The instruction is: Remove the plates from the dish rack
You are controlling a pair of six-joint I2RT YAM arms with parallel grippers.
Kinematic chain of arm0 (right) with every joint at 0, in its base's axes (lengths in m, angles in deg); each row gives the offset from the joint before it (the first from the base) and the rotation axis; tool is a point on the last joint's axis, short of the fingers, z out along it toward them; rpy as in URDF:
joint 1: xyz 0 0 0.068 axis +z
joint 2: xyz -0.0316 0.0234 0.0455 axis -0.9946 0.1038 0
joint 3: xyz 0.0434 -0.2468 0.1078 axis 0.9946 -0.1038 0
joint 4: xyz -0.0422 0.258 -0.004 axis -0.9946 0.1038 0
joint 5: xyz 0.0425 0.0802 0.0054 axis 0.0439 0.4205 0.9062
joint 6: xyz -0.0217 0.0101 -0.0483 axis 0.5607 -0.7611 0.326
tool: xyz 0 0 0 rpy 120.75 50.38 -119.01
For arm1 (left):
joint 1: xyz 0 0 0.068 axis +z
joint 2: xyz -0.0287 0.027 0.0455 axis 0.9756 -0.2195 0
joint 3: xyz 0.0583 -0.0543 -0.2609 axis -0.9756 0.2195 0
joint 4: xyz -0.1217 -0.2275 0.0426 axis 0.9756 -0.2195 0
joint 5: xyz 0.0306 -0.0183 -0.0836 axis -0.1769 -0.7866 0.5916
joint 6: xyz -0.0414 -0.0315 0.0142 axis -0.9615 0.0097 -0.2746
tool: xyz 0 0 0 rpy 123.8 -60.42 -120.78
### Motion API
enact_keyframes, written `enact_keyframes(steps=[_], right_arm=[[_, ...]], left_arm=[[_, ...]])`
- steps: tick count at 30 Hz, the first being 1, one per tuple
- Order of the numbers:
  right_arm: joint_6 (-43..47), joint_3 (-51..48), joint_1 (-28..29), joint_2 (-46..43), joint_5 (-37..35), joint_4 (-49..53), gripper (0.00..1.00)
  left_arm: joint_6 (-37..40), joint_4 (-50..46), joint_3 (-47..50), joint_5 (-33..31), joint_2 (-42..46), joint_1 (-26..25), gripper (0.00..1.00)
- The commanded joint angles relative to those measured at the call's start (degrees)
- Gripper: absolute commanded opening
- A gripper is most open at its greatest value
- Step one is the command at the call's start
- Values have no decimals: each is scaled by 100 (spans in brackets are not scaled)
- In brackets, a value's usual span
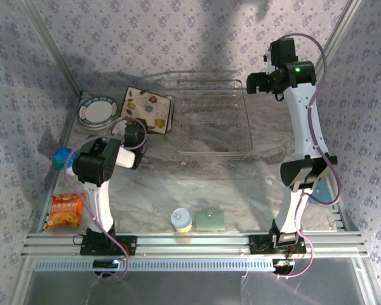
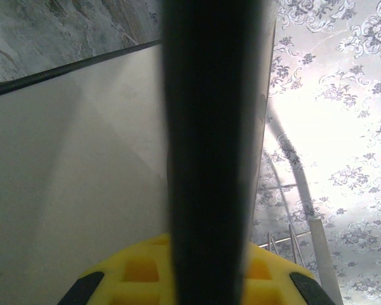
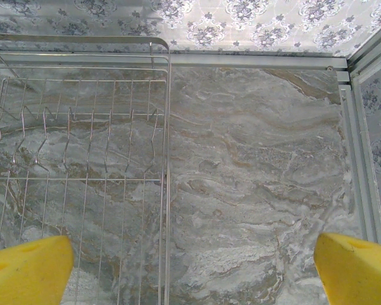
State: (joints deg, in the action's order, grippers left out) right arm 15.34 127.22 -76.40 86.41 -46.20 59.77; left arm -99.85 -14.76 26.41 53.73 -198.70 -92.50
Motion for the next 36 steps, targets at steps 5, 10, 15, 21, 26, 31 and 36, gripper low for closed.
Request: enact_keyframes(steps=[5, 10, 15, 21, 26, 31, 36], right_arm=[[74, -7, 25, -230, 67, -28, 99], [74, -6, 18, -248, 68, -15, 99], [73, -32, 18, -262, 74, -28, 99], [55, -54, 18, -317, 78, -41, 99], [65, -146, 33, -405, 57, -38, 99], [65, -234, 19, -485, 58, -76, 99], [58, -267, 18, -503, 92, -120, 99]], left_arm=[[-158, 1005, -385, -199, 146, -90, 14], [-207, 989, -414, -203, 100, -117, 18], [-231, 961, -392, -223, 103, -128, 26], [-296, 920, -369, -238, 133, -152, 38], [-301, 832, -370, -226, 161, -187, 46], [-347, 710, -374, -188, 160, -213, 52], [-340, 498, -345, -131, 255, -227, 60]])
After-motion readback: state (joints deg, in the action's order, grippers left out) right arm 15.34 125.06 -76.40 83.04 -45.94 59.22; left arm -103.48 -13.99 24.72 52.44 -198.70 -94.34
